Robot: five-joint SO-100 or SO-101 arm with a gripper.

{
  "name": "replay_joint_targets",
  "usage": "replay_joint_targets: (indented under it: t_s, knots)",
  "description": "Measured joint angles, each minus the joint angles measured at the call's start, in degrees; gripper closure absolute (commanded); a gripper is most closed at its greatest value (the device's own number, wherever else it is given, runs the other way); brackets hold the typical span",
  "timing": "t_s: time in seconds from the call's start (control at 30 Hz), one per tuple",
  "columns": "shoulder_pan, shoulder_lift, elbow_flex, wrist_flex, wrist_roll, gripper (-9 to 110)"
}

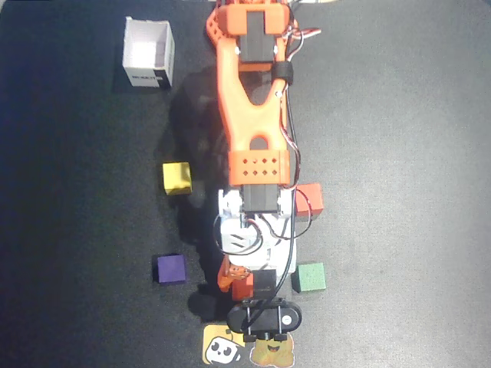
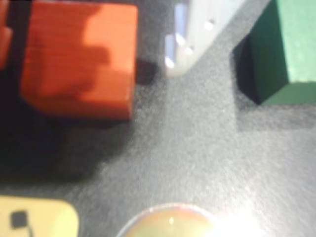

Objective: Put the orange cube on top of the purple cube.

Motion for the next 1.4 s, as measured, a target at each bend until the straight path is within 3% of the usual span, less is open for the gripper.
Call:
replay_joint_targets:
  t_s: [0.5, 0.97, 1.4]
  knots:
    - [1.7, -0.9, 0.0, 0.0, 1.8, 96]
    - [1.6, -1.0, -4.0, 4.6, 1.7, 96]
    - [5.7, 3.3, -9.8, 16.4, -8.3, 96]
